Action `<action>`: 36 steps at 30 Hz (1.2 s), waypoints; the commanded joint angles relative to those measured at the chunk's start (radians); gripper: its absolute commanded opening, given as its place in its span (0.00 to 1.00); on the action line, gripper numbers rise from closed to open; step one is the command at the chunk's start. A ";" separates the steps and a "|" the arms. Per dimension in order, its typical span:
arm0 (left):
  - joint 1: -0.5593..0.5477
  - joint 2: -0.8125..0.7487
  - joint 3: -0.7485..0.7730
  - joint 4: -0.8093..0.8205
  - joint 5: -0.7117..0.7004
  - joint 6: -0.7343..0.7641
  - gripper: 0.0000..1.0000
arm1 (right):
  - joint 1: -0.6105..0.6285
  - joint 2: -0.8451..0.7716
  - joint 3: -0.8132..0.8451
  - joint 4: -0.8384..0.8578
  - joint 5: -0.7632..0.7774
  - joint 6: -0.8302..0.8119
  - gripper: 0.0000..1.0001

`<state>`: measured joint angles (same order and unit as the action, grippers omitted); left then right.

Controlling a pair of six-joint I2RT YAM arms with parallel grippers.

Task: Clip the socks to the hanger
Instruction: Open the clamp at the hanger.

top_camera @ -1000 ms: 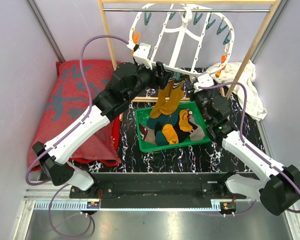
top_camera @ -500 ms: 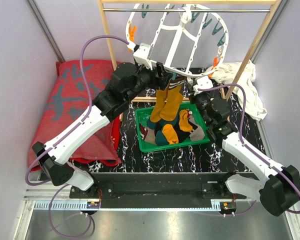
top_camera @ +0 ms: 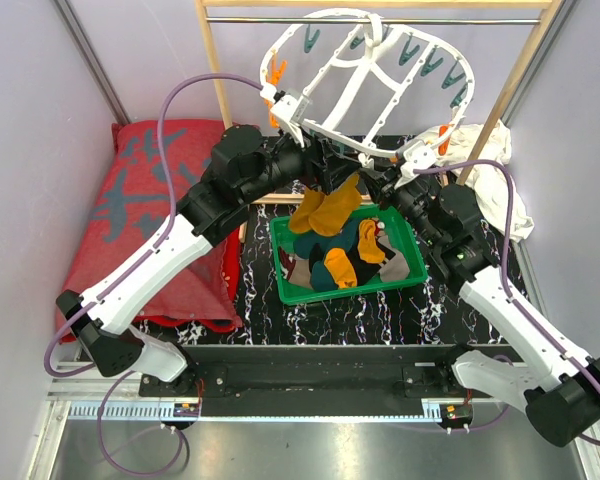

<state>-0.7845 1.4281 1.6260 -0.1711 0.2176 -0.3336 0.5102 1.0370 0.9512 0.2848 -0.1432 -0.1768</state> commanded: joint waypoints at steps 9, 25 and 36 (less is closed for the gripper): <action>-0.018 0.015 0.011 0.090 -0.033 -0.024 0.68 | -0.004 0.023 0.092 -0.058 -0.084 0.106 0.10; -0.090 0.087 0.037 0.055 -0.314 0.024 0.65 | -0.002 0.020 0.080 -0.070 -0.088 0.117 0.11; -0.102 0.144 0.071 0.067 -0.299 -0.013 0.52 | -0.001 0.020 0.067 -0.062 -0.101 0.117 0.11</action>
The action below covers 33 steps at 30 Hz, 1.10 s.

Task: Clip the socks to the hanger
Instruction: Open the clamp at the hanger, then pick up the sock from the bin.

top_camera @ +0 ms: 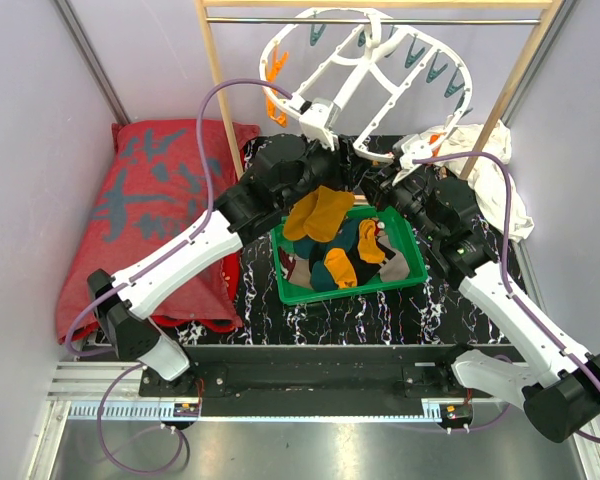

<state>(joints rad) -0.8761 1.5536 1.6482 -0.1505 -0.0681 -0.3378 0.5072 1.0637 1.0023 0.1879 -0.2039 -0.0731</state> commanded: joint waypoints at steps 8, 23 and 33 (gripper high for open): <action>-0.014 0.022 0.047 0.054 -0.012 0.000 0.25 | 0.002 -0.018 -0.004 0.042 -0.023 0.022 0.18; -0.014 0.019 0.041 0.046 -0.078 0.059 0.11 | 0.002 -0.257 -0.145 -0.227 0.181 0.168 0.71; -0.014 0.017 0.036 0.043 -0.110 0.077 0.05 | 0.002 -0.378 -0.329 -0.412 0.350 0.461 0.74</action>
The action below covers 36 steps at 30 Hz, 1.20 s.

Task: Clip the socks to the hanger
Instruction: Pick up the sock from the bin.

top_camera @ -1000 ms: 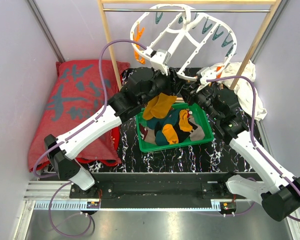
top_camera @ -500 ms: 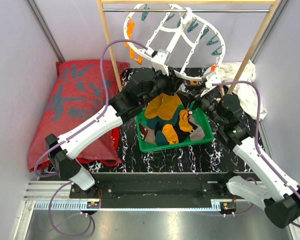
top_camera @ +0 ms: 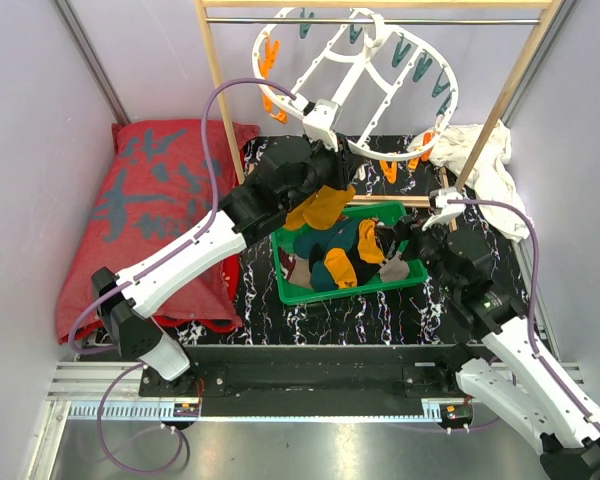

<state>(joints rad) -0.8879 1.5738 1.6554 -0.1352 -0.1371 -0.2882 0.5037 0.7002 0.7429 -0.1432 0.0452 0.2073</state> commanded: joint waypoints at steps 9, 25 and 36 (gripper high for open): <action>-0.002 -0.012 0.027 0.016 -0.064 0.043 0.04 | 0.004 0.212 -0.112 -0.032 0.024 0.253 0.70; -0.002 -0.024 0.029 0.016 -0.075 0.034 0.03 | 0.041 0.530 -0.106 0.263 -0.271 0.202 0.47; -0.002 -0.037 0.017 0.019 -0.079 0.032 0.03 | 0.102 0.659 -0.076 0.309 -0.139 0.195 0.44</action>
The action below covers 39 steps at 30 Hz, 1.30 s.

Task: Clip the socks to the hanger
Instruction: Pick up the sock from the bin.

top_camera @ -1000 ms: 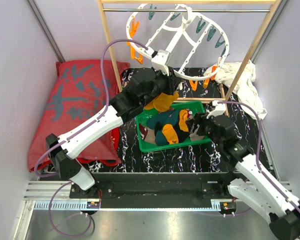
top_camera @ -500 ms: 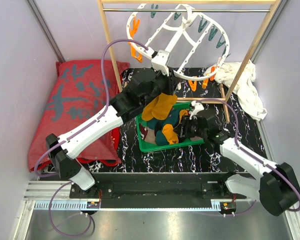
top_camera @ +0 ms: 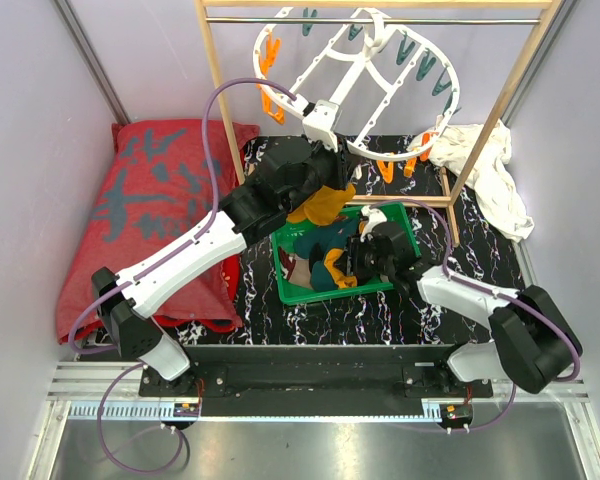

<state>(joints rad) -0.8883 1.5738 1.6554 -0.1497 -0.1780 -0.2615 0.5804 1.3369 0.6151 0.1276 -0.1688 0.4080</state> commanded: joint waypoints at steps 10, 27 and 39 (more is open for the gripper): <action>-0.001 -0.035 0.020 0.035 -0.038 0.008 0.02 | 0.039 0.024 0.103 -0.057 0.114 0.011 0.09; -0.001 -0.043 0.017 0.032 -0.038 0.015 0.02 | 0.036 -0.401 0.060 -0.077 0.164 -0.057 0.00; -0.001 -0.054 0.012 0.030 -0.017 0.008 0.02 | 0.033 -0.568 0.037 0.055 0.244 -0.150 0.00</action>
<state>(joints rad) -0.8883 1.5734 1.6554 -0.1497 -0.1837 -0.2592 0.6090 0.7662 0.6411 0.0940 0.0326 0.3042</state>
